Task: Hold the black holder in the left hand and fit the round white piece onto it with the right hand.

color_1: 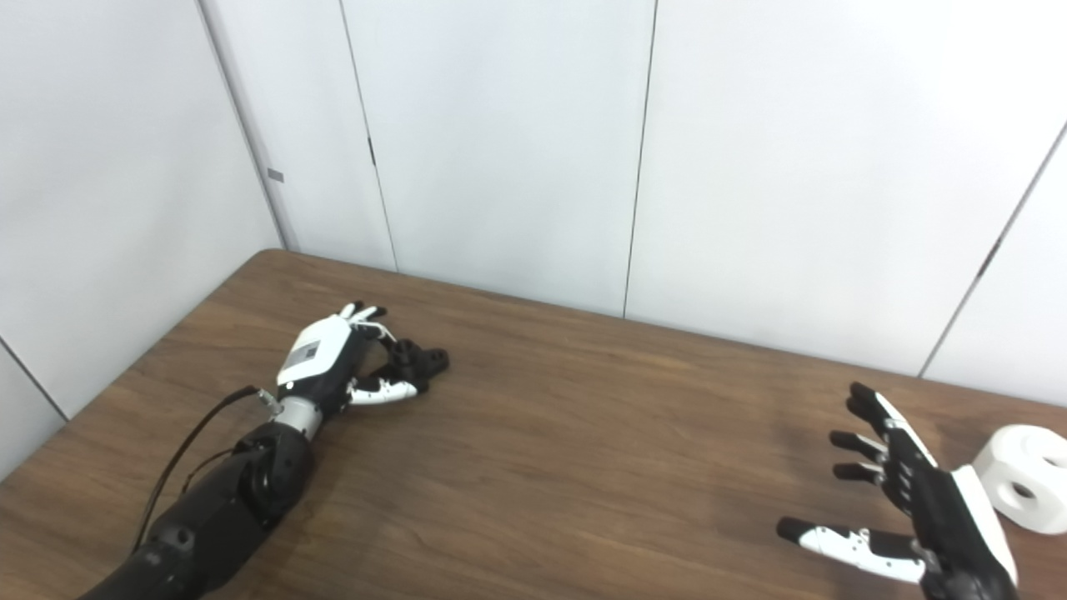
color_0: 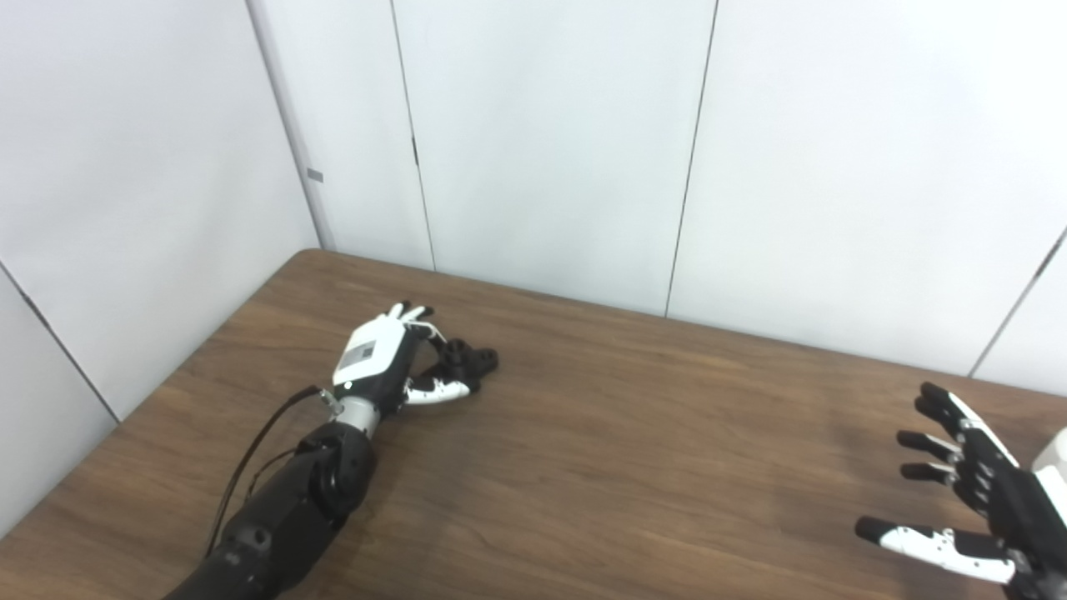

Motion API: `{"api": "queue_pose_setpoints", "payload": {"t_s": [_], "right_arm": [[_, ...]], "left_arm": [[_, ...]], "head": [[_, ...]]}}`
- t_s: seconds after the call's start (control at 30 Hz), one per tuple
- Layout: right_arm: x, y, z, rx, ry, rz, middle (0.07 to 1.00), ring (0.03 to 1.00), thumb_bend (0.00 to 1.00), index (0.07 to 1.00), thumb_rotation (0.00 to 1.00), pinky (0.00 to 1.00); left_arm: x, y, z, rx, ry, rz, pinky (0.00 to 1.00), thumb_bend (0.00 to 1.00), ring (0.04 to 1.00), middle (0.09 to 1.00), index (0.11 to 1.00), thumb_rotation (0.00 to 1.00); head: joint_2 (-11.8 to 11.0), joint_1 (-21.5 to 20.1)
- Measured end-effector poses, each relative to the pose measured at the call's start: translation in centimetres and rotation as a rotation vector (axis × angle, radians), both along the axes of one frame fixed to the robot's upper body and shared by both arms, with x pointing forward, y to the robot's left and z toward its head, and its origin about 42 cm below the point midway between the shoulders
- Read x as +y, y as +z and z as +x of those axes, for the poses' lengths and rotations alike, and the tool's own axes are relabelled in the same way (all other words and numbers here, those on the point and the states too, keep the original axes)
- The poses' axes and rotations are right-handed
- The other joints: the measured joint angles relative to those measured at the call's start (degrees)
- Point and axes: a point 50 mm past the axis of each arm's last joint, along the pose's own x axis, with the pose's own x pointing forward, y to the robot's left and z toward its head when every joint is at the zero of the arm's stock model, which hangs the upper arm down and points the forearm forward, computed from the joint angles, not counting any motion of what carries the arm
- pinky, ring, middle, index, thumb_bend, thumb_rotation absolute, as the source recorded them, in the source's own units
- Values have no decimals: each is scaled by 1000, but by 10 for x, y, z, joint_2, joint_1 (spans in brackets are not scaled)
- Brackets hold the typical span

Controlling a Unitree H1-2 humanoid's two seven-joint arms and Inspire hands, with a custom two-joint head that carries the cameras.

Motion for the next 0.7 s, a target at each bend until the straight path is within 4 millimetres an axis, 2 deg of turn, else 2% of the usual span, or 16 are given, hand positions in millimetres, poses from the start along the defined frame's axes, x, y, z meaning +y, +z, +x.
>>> {"api": "queue_pose_setpoints", "payload": {"t_s": [0.13, 0.33, 0.57, 0.7], "right_arm": [[1, 2, 2, -11, -4, -7, 932, 791, 732, 920, 0, 654], [2, 0, 5, -17, -8, -2, 910, 782, 756, 911, 0, 655], [2, -5, 8, -32, -8, -13, 905, 774, 765, 907, 64, 635], [4, -3, 8, -55, -1, -8, 905, 783, 772, 907, 84, 672]], "left_arm": [[-21, -2, -5, -4, -116, -18, 970, 524, 997, 913, 485, 60], [-65, -6, -13, -17, -288, -40, 955, 524, 986, 899, 484, 59], [-104, -8, -19, 2, -459, -80, 962, 524, 979, 897, 483, 57], [-124, -9, -23, 16, -568, -95, 928, 524, 969, 888, 483, 59]], "head": [[3, -13], [11, -45], [22, -77], [32, -105]]}}
